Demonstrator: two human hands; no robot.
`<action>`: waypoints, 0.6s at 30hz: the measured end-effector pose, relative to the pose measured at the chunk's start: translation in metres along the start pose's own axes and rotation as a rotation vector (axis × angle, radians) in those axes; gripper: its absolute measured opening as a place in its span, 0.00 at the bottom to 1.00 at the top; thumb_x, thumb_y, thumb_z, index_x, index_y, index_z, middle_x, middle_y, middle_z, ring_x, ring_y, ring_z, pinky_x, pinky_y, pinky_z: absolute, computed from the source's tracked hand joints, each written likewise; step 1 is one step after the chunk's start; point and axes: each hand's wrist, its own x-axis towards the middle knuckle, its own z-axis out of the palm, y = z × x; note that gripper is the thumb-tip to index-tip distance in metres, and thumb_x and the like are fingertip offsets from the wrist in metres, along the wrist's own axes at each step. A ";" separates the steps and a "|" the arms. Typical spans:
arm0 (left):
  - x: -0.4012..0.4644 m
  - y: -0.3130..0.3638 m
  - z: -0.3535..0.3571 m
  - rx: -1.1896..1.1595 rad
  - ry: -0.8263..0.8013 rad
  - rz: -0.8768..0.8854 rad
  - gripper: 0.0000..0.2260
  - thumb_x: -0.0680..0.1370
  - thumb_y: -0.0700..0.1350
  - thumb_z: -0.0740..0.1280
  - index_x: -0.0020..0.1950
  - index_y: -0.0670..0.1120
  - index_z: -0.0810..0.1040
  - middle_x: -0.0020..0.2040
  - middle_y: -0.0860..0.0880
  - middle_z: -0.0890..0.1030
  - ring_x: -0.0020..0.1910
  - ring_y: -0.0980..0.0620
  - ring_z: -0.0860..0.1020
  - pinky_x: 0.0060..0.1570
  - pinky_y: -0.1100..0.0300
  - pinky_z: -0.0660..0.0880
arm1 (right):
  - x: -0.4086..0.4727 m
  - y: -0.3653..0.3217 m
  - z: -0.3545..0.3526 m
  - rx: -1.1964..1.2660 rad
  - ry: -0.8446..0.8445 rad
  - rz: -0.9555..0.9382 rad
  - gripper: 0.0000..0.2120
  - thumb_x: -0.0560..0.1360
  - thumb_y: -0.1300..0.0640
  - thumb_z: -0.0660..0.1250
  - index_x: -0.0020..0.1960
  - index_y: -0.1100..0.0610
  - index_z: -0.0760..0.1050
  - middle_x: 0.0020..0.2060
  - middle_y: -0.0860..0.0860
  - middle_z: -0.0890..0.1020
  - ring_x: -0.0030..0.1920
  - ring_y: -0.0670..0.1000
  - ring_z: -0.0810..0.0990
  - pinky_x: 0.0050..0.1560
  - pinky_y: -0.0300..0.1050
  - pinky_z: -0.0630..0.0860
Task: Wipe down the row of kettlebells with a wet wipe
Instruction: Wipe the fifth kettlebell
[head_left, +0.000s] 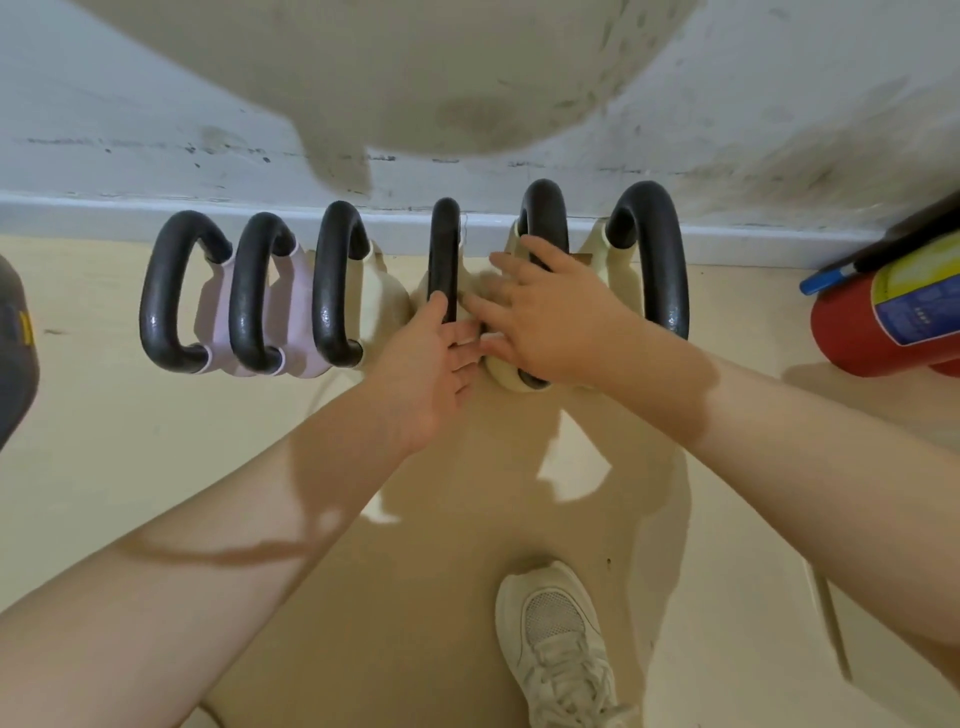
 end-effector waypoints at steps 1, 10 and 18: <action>0.000 -0.001 -0.001 0.010 0.004 0.000 0.28 0.80 0.59 0.46 0.73 0.42 0.61 0.73 0.43 0.66 0.74 0.45 0.59 0.74 0.51 0.52 | -0.001 0.000 -0.001 0.002 -0.006 0.046 0.28 0.80 0.42 0.42 0.76 0.54 0.49 0.76 0.55 0.53 0.76 0.55 0.46 0.74 0.54 0.42; 0.003 -0.003 -0.007 0.040 0.012 -0.003 0.28 0.80 0.60 0.46 0.71 0.43 0.66 0.71 0.42 0.68 0.73 0.44 0.63 0.74 0.50 0.56 | -0.018 -0.009 0.001 -0.204 0.024 -0.085 0.20 0.76 0.46 0.56 0.37 0.54 0.82 0.36 0.51 0.84 0.47 0.54 0.81 0.66 0.52 0.69; 0.000 -0.003 -0.017 0.024 -0.013 -0.026 0.29 0.80 0.60 0.45 0.68 0.42 0.70 0.65 0.43 0.74 0.67 0.46 0.70 0.69 0.53 0.63 | -0.011 -0.019 -0.011 -0.324 -0.130 -0.090 0.15 0.79 0.53 0.54 0.51 0.54 0.79 0.49 0.50 0.82 0.59 0.56 0.72 0.72 0.55 0.53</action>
